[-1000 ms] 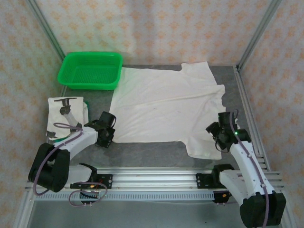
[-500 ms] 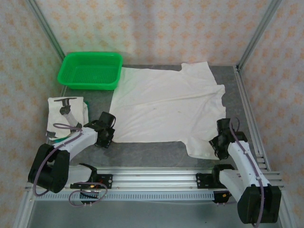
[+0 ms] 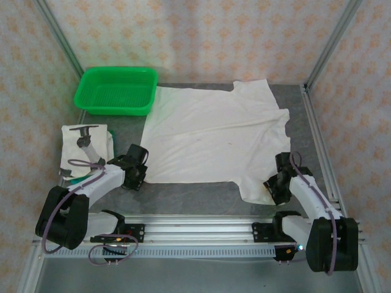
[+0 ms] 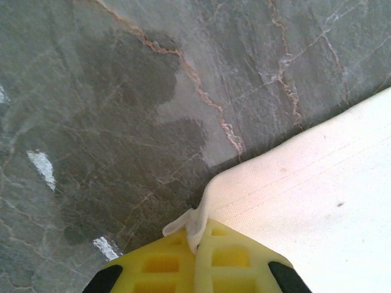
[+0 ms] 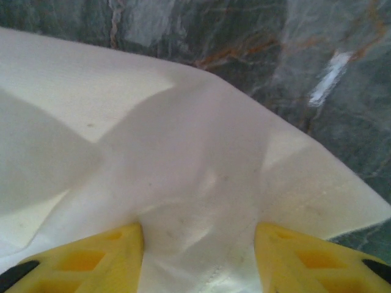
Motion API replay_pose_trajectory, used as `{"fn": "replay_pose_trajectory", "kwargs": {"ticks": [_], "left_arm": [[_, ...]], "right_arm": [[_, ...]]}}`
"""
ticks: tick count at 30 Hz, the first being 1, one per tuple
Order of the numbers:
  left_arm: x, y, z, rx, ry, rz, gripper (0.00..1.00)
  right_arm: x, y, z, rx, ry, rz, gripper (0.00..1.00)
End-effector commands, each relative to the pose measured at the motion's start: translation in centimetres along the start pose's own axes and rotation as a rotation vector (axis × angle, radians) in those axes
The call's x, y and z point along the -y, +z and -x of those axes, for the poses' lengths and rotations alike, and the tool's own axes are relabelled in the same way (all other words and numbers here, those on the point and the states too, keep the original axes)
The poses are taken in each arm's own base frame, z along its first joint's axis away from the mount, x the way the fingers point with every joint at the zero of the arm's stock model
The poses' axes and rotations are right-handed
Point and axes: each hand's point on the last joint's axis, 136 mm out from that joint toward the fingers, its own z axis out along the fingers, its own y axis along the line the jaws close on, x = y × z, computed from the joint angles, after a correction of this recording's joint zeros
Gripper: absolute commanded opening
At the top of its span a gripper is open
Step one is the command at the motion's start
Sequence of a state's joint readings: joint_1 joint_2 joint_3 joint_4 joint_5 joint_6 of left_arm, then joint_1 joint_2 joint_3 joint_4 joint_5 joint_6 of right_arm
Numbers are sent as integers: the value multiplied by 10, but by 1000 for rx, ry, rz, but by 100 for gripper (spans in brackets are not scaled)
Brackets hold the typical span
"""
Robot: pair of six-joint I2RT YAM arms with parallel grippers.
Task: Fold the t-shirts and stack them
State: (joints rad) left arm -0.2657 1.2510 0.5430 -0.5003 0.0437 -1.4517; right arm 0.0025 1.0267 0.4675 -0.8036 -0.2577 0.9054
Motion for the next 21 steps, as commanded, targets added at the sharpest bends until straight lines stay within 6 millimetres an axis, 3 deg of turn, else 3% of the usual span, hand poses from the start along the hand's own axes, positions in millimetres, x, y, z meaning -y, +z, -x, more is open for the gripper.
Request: {"fn": "replay_pose_trajectory", "kwargs": {"ticks": [1, 8, 11, 15, 21], "left_arm": [[-27, 2, 10, 49, -26, 89, 0], [-27, 0, 11, 55, -27, 83, 0], [-26, 0, 12, 56, -27, 78, 0], [-25, -3, 13, 57, -24, 76, 0], [-24, -20, 21, 89, -18, 60, 0]], "right_arm": [[0, 7, -1, -15, 23, -4, 43], [1, 6, 1, -2, 26, -6, 24], [2, 5, 1, -1, 28, -7, 0], [3, -1, 3, 20, 46, 15, 0], [10, -36, 8, 115, 55, 82, 0]]}}
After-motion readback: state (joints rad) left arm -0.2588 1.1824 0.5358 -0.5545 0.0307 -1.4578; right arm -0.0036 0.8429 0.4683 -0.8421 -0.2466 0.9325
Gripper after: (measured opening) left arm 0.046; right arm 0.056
